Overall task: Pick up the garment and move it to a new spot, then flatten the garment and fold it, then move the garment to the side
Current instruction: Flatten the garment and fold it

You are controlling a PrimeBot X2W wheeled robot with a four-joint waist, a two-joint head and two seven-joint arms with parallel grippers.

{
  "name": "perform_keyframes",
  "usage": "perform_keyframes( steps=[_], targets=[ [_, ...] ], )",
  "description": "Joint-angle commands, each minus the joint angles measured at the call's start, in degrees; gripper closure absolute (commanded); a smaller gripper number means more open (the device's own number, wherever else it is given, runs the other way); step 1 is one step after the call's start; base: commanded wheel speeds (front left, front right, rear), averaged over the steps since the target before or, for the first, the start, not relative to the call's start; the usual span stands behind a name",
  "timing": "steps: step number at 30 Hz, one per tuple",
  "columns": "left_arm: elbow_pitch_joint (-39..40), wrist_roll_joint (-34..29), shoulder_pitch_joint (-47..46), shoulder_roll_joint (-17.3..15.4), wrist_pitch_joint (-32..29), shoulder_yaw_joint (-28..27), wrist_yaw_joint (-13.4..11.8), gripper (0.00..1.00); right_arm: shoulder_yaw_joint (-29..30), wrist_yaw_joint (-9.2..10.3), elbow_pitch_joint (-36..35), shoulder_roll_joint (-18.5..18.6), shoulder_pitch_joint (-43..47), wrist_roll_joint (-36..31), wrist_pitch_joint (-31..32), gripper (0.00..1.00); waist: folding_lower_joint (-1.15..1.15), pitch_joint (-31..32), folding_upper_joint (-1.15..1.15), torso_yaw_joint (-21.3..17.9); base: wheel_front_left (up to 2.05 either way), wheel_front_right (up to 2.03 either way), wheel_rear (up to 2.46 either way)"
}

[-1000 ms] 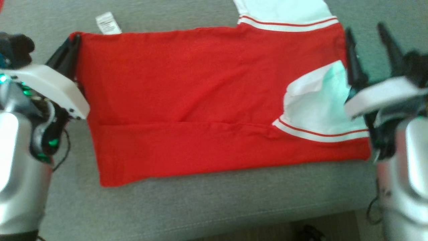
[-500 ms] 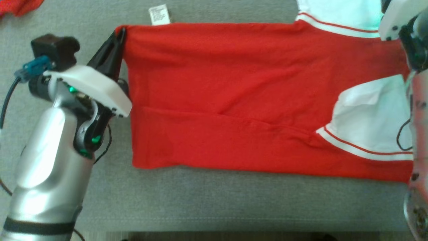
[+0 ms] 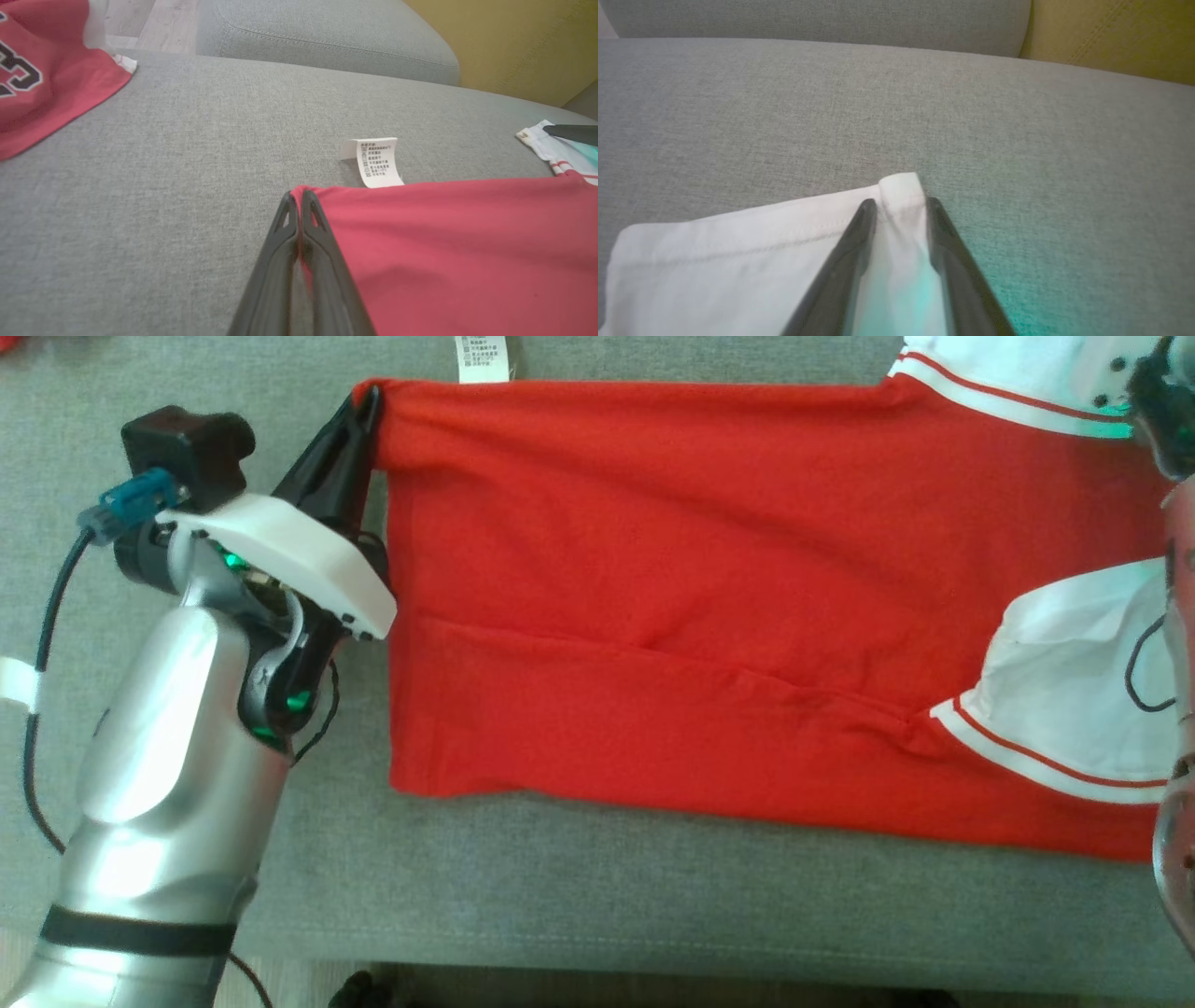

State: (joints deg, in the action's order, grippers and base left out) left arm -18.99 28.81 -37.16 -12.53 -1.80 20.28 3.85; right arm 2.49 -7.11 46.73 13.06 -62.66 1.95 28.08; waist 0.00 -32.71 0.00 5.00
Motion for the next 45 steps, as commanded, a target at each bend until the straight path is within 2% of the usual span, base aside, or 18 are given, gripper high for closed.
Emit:
perform_keyframes(
  steps=[1, 2, 10, 12, 17, 23, 27, 32, 36, 40, 44, 45],
  targets=[
    [1.21, -0.26, -2.47, -1.97, 0.66, -1.8, 0.17, 1.0, -1.19, -0.37, -0.35, -0.57, 0.29, 0.61, 0.44, 0.82, 0.0, 0.09, 0.0, -0.22, 0.0, 0.0, 0.0],
    [1.04, -0.24, -2.61, -2.0, 0.79, -1.82, 0.16, 1.0, -1.28, -0.37, -0.36, -0.42, 0.17, 0.94, -0.42, 1.0, 0.0, 0.12, 0.0, -0.34, 0.0, 0.0, 0.0],
    [0.18, -0.21, -3.2, -3.01, 2.63, -2.63, -0.12, 1.0, -1.09, -0.37, -0.49, 0.17, -0.22, 1.42, -12.58, 1.0, 0.0, 1.79, 0.0, -2.73, 0.0, 0.0, 0.0],
    [0.17, -0.16, -3.12, -3.17, 2.93, -2.79, -0.16, 1.0, -1.65, -0.37, -0.55, 0.19, -0.02, 1.84, -13.81, 1.0, 0.0, 2.24, 0.0, -3.18, 0.0, 0.0, 0.0],
    [0.93, 0.32, -1.22, -4.07, 4.44, -3.55, -0.31, 1.0, -6.22, -0.37, -3.34, 1.19, 3.69, 6.42, -18.82, 1.0, 0.0, 5.08, 0.0, -5.37, 0.0, 0.0, 0.0],
    [4.24, 0.98, 5.24, -5.32, 6.79, -4.58, -1.24, 1.0, -10.14, -0.37, -13.79, 4.1, 15.93, 14.11, -21.97, 1.0, 0.0, 9.14, 0.0, -7.42, 0.0, 0.0, 0.0],
    [8.51, 1.53, 11.63, -5.9, 8.38, -5.62, -2.9, 1.0, -8.53, -0.37, -24.3, 4.95, 27.63, 17.28, -22.43, 1.0, 0.0, 11.3, 0.0, -8.39, 0.0, 0.0, 0.0],
    [13.11, 2.87, 19.92, -5.91, 9.24, -6.83, -5.23, 1.0, -4.51, -0.37, -36.83, 2.5, 41.42, 17.05, -20.82, 1.0, 0.0, 12.91, 0.0, -9.37, 0.0, 0.0, 0.0],
    [14.07, 4.29, 25.87, -4.89, 10.23, -7.48, -6.89, 1.0, -2.42, -0.37, -42.85, -2.05, 50.3, 15.3, -19.32, 1.0, 0.0, 13.73, 0.0, -10.04, 0.0, 0.0, 0.0],
    [12.54, 5.45, 28.14, -3.58, 11.26, -7.17, -6.73, 1.0, -1.71, -0.37, -43.69, -4.92, 54.36, 14.02, -19.38, 1.0, 0.0, 14.38, 0.0, -10.09, 0.0, 0.0, 0.0],
    [9.89, 5.95, 28.68, -2.77, 12.24, -6.84, -6.33, 1.0, -1.64, -0.37, -43.3, -6.23, 56.46, 12.65, -20.15, 1.0, 0.0, 15.29, 0.0, -10.28, 0.0, 0.0, 0.0],
    [9.43, 6.04, 28.77, -2.56, 12.45, -6.79, -6.3, 0.92, -1.61, -0.37, -43.22, -6.47, 56.82, 12.38, -20.35, 1.0, 0.0, 15.49, 0.0, -10.34, 0.0, 0.0, 0.0]
  ],
)
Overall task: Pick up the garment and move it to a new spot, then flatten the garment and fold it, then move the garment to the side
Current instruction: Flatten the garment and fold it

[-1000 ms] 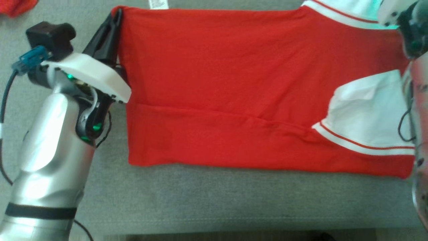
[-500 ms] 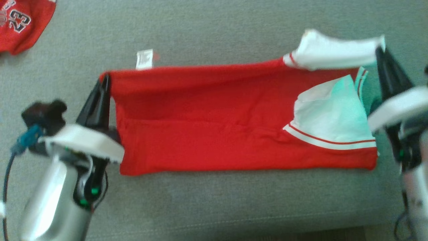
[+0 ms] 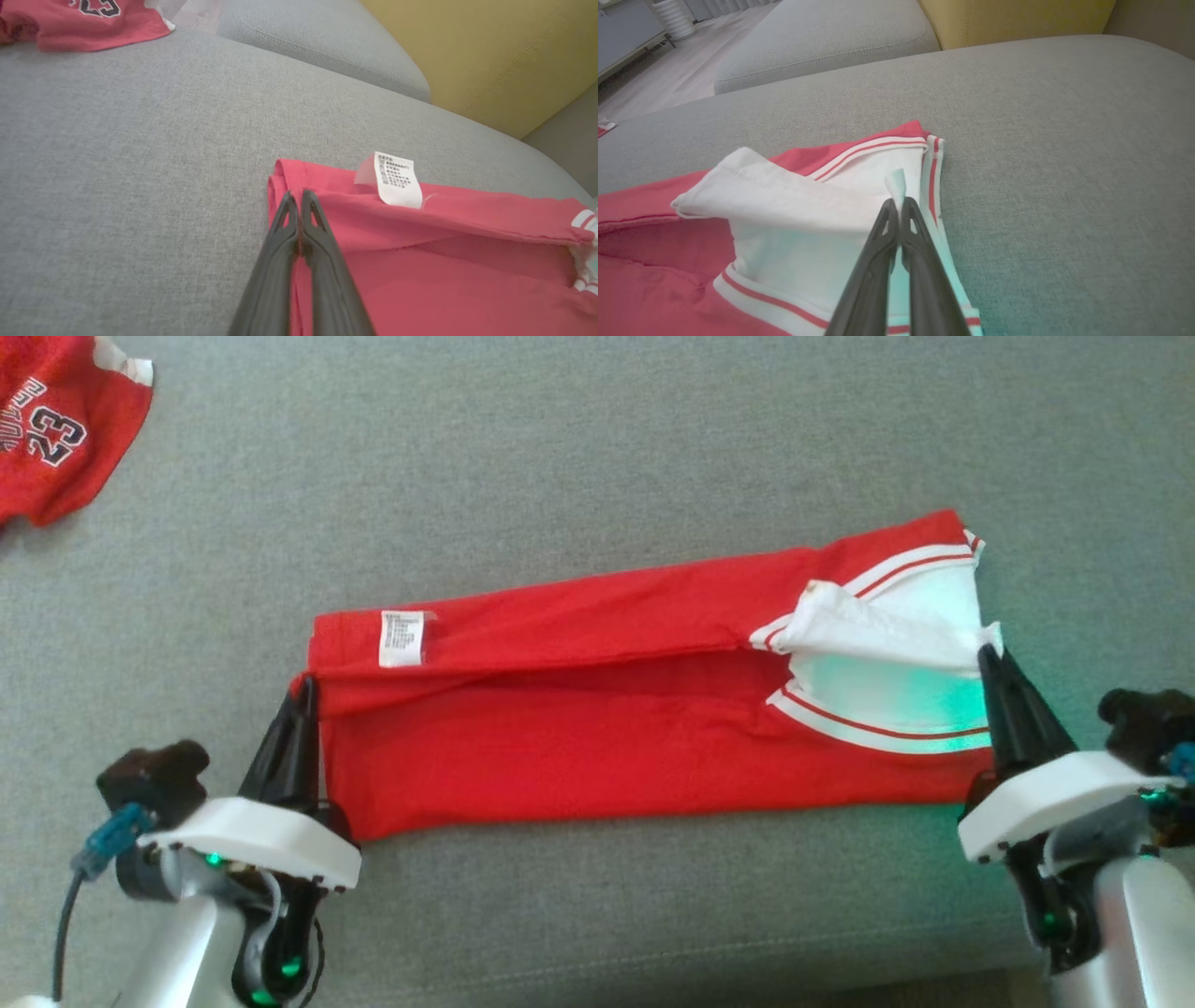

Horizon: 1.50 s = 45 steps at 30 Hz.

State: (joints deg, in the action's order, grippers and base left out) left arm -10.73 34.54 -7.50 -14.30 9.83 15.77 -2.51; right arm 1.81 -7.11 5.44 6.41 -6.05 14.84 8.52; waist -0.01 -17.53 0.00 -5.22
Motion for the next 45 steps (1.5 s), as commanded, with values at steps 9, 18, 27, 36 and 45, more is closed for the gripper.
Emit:
perform_keyframes(
  steps=[9, 18, 27, 36, 45],
  targets=[
    [2.12, 1.42, 3.5, 0.6, 3.85, -4.23, -0.14, 0.0, 1.1, -0.37, -1.94, -1.42, 4.12, -2.71, -3.8, 0.0, 0.01, 2.16, 0.0, -0.85, 0.0, 0.0, 0.0],
    [5.33, -1.04, 5.22, 1.68, 4.85, -5.11, -1.45, 0.0, 3.89, -0.37, -3.71, -2.0, 5.67, -3.19, -3.66, 0.0, 0.01, 3.57, 0.0, -0.46, 0.0, 0.0, 0.0],
    [6.34, -3.54, 4.05, 3.12, 5.02, -3.37, -1.86, 0.0, 3.93, -0.37, 0.04, -0.04, -1.81, -5.14, 5.74, 0.0, 0.01, 4.21, 0.0, 1.21, 0.0, 0.0, 0.0],
    [6.1, -4.02, 4.15, 3.84, 5.08, -2.84, -1.8, 0.0, 2.28, -0.37, 8.52, 4.16, -6.43, -4.72, 15.74, 0.0, 0.01, 3.83, 0.0, 4.38, 0.0, 0.0, 0.0],
    [6.17, -4.58, 4.34, 3.87, 5.12, -3.13, -1.92, 0.0, -0.24, -0.37, 13.41, 4.98, -8.41, 0.96, 21.5, 0.11, 0.01, 3.8, 0.0, 5.65, 0.0, 0.0, 0.0]
  ],
)
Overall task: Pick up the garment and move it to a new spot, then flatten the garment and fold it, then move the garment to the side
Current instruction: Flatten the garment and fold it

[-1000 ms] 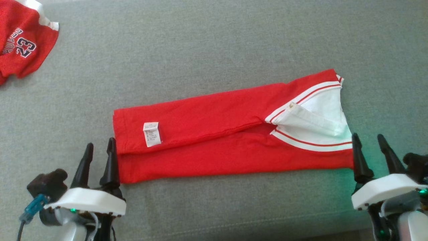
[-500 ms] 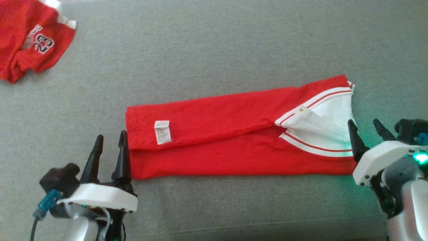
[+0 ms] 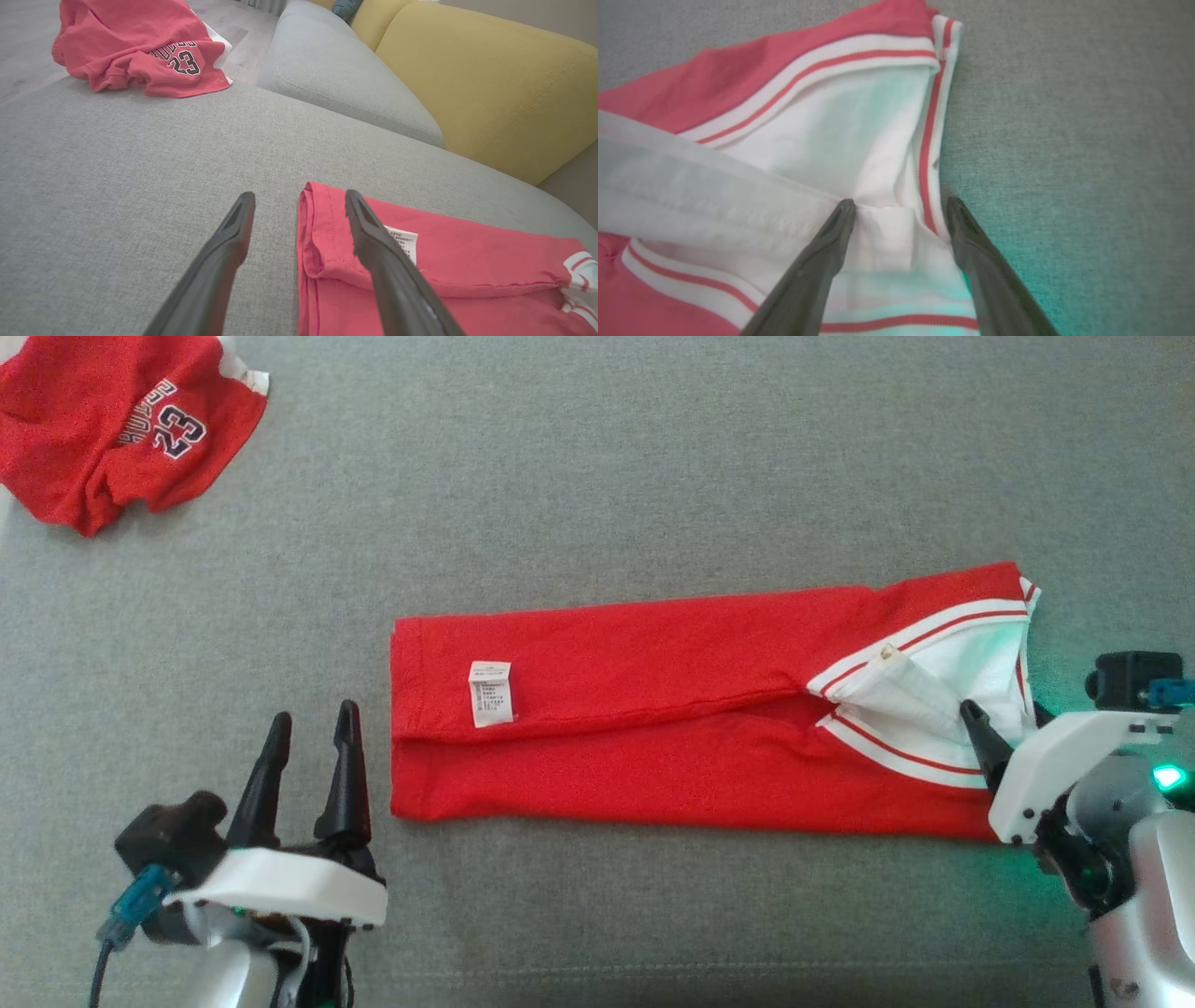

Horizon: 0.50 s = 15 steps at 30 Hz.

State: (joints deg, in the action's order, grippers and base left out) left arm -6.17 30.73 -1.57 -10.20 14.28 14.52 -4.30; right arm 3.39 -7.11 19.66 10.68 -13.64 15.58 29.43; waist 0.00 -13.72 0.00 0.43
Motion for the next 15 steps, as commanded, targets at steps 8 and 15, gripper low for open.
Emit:
perform_keyframes(
  steps=[8, 15],
  targets=[
    [1.95, -0.98, -1.06, -0.56, 0.69, -2.58, -0.56, 0.0, -3.69, -0.37, 0.25, 1.96, -2.42, 1.84, -0.41, 1.0, 0.0, 0.5, 0.0, -1.32, 0.0, 0.0, 0.0],
    [2.57, -1.21, -0.74, -0.93, 0.67, -2.71, -0.98, 0.0, -0.55, -0.37, -2.66, 5.6, -3.18, 1.73, -0.81, 1.0, 0.0, 0.67, 0.0, -3.91, 0.0, 0.0, 0.0]
  ],
)
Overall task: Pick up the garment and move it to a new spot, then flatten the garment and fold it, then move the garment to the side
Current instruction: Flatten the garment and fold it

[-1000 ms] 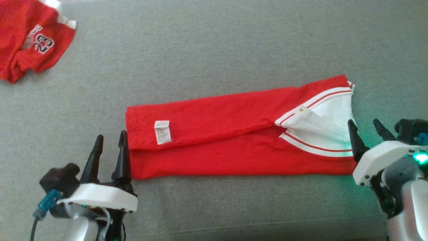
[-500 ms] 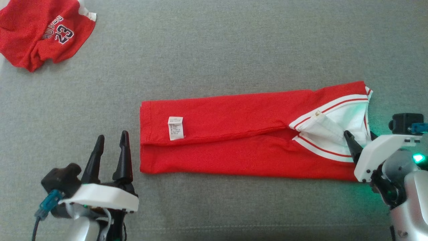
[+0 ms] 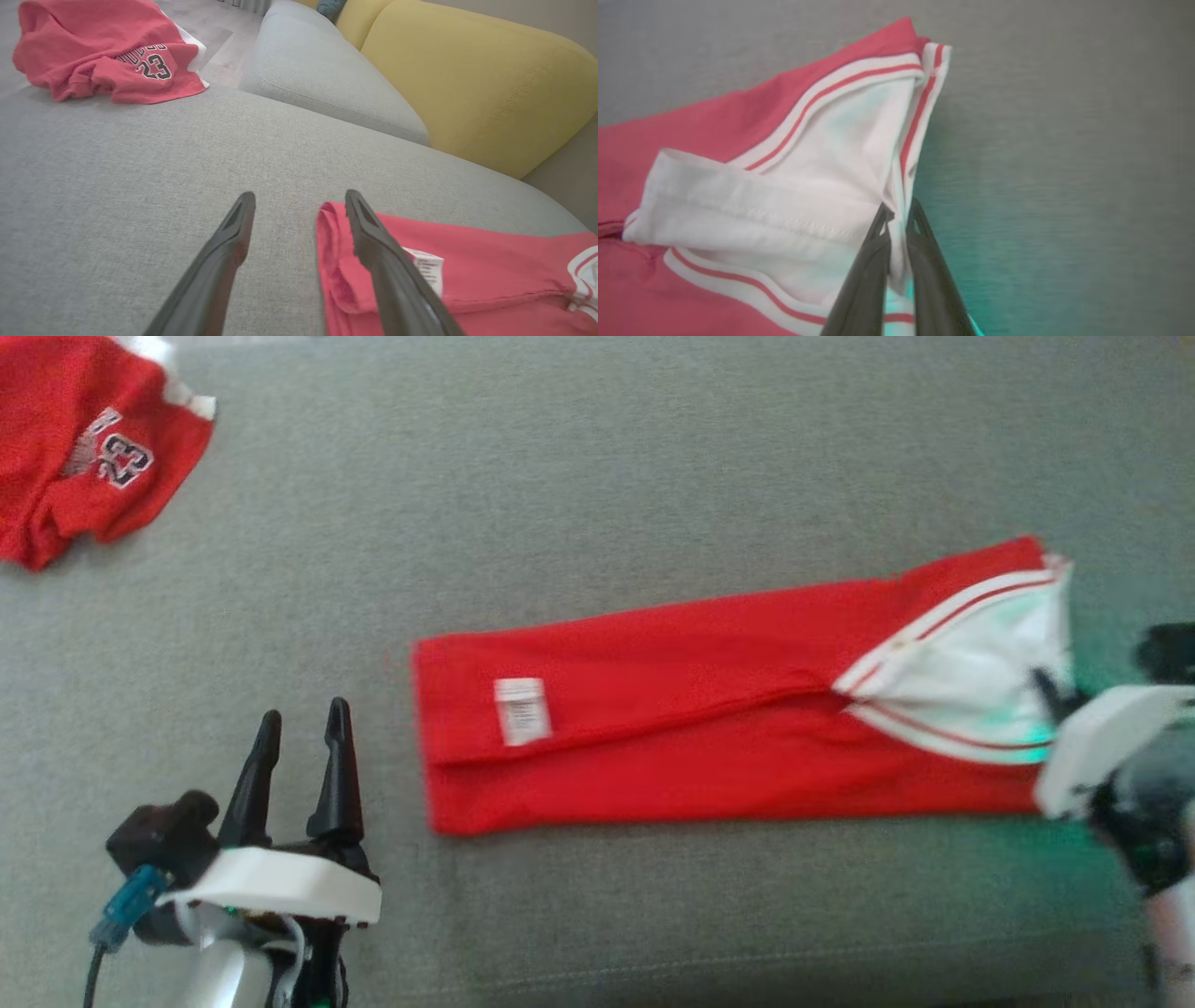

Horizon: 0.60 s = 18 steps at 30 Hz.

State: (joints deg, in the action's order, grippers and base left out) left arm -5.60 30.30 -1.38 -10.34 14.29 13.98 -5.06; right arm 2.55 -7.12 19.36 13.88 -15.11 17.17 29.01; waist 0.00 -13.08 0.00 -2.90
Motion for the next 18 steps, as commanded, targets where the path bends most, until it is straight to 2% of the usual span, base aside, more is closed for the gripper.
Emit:
perform_keyframes(
  steps=[1, 5, 9, 13, 18],
  targets=[
    [2.08, -0.77, -0.94, -0.79, 0.65, -2.13, -0.27, 0.0, 1.22, -0.36, -3.1, 3.19, -1.48, 0.19, -0.27, 1.0, 0.0, -0.01, 0.0, -0.97, 0.0, 0.0, 0.0],
    [2.22, -0.74, -1.05, -0.89, 0.6, -2.09, -0.45, 0.0, 4.88, -0.36, -6.42, 4.61, 0.28, 0.3, 1.0, 1.0, 0.0, -0.28, 0.0, -2.52, 0.0, 0.0, 0.0],
    [2.11, -0.67, -1.37, -1.06, 0.57, -2.09, -0.49, 0.0, 5.89, -0.36, -10.64, 3.15, 1.86, 1.83, 1.69, 1.0, 0.0, -0.39, 0.0, -3.7, 0.0, 0.0, 0.0],
    [2.01, -0.63, -1.58, -1.27, 0.47, -2.01, -0.53, 0.0, 3.31, -0.36, -15.92, 0.44, 3.27, 5.85, 3.05, 1.0, 0.0, -0.19, 0.0, -4.33, 0.0, 0.0, 0.0],
    [1.8, -0.64, -1.96, -1.25, 0.21, -1.43, -0.44, 0.0, -2.62, -0.36, -22.99, -0.9, 5.34, 9.64, 4.62, 1.0, 0.0, 0.33, 0.0, -3.65, 0.0, 0.0, 0.0]
  ],
)
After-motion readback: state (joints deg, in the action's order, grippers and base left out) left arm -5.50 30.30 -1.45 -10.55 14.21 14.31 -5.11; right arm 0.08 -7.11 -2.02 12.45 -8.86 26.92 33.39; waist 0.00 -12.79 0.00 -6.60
